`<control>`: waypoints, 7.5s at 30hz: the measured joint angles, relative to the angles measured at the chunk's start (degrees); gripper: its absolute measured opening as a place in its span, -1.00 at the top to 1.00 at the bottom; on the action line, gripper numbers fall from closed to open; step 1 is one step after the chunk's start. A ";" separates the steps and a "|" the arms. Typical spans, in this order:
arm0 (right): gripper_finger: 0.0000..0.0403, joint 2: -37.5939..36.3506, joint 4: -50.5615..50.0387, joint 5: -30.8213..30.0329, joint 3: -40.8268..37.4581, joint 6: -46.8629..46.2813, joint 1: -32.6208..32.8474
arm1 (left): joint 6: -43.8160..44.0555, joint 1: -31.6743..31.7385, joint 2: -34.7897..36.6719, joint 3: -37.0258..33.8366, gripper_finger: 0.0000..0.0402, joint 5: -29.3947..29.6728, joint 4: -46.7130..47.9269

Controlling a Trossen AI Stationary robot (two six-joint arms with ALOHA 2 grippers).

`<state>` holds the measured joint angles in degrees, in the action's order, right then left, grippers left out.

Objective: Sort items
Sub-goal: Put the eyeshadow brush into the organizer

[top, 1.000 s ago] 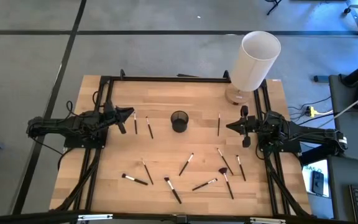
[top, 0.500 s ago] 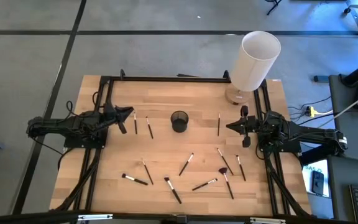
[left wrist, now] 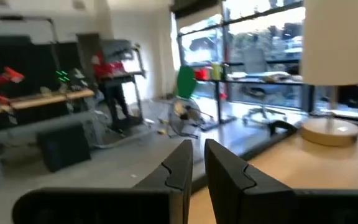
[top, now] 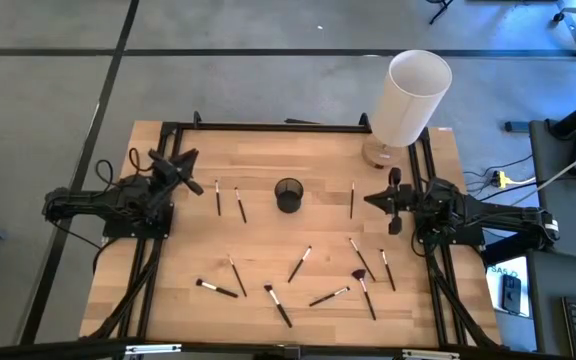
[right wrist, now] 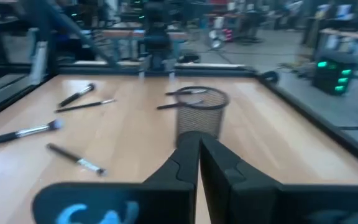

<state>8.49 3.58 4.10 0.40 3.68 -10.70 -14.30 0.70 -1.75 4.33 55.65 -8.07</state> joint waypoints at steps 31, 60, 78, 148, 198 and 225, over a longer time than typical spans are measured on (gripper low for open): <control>0.92 12.44 -10.01 -6.70 5.73 -51.44 4.13 | 10.75 18.68 -25.55 -0.41 0.81 -26.44 -29.49; 0.91 57.33 -33.15 -16.08 39.28 -44.69 -2.96 | 11.76 24.42 -69.57 4.71 0.81 -34.60 -61.37; 0.32 82.00 -42.79 -10.31 50.45 -50.49 -10.45 | 10.37 23.77 -87.49 12.39 0.81 -34.28 -61.12; 0.78 96.65 48.02 -33.86 45.99 -10.80 9.11 | 12.63 9.26 -70.62 8.14 0.81 -14.60 -46.52; 0.42 58.60 -28.26 -36.54 49.03 -39.06 14.07 | 83.95 6.54 -81.68 38.39 0.13 -32.72 41.24; 0.43 55.87 -34.68 -40.53 48.98 -43.78 22.11 | 85.18 7.22 -90.38 38.42 0.93 -34.61 40.47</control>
<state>64.36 -31.10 -36.42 49.39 -40.10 11.41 70.87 7.92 -92.13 42.75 21.04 32.39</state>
